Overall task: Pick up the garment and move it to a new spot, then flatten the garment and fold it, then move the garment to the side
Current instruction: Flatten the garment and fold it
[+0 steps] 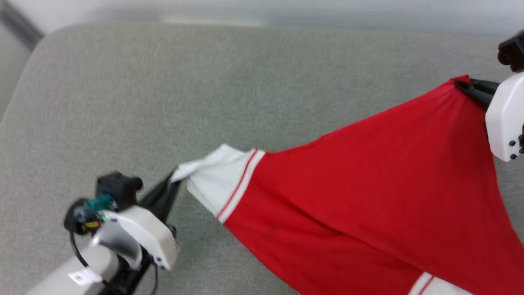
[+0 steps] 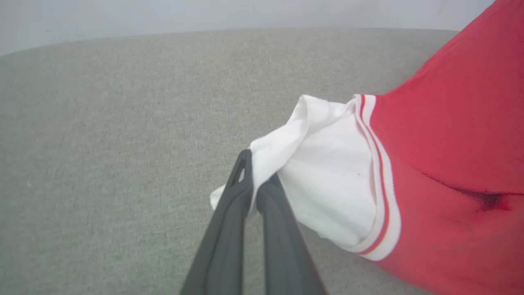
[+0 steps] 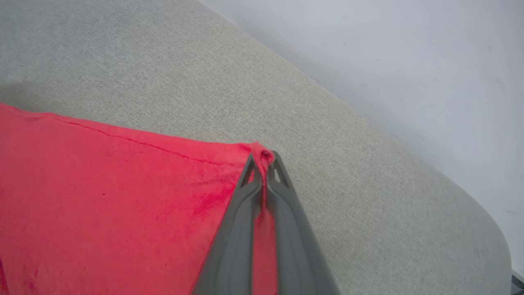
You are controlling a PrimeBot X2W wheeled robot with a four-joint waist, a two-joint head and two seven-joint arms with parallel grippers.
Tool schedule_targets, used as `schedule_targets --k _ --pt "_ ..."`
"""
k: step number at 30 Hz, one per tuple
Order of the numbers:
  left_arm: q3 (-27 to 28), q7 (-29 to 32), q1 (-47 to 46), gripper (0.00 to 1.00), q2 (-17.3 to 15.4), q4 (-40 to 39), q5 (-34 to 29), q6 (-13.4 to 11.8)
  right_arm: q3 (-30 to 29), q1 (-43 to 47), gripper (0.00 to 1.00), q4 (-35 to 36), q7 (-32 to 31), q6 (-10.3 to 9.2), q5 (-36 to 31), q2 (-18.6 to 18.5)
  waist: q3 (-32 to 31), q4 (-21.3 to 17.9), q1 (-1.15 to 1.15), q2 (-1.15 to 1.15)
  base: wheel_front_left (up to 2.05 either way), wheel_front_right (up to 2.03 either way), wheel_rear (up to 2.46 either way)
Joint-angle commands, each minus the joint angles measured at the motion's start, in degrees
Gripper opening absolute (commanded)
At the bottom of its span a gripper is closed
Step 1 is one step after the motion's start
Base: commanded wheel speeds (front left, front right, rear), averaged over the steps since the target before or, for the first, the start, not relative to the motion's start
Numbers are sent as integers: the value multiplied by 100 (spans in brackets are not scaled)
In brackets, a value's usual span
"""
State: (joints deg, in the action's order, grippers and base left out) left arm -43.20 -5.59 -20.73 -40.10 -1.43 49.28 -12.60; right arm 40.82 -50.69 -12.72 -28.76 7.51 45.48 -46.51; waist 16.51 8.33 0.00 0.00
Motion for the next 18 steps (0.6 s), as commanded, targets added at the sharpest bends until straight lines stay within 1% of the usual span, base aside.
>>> schedule_targets --k 1,5,10,13,18 --pt "80 50 -223 0 -99 -62 -58 0 -110 118 0 99 165 -4 -7 -62 -340 -225 0 0 0 0 0" --pt "212 252 -621 0 -216 -245 -122 -45 -372 279 0 269 413 -4 -80 -59 -546 -375 0 0 0 0 0" --pt "403 521 -1426 0 -264 -303 -243 35 -794 173 0 398 564 -4 -317 118 -569 -529 0 0 0 0 0" --pt "469 755 -2089 0 -294 -258 -379 138 -1057 -56 0 442 553 -4 -501 261 -475 -589 0 0 0 0 0" --pt "528 1211 -3416 0 -156 -51 -643 403 -1451 -744 0 383 455 -4 -865 485 -190 -634 0 0 0 0 0"
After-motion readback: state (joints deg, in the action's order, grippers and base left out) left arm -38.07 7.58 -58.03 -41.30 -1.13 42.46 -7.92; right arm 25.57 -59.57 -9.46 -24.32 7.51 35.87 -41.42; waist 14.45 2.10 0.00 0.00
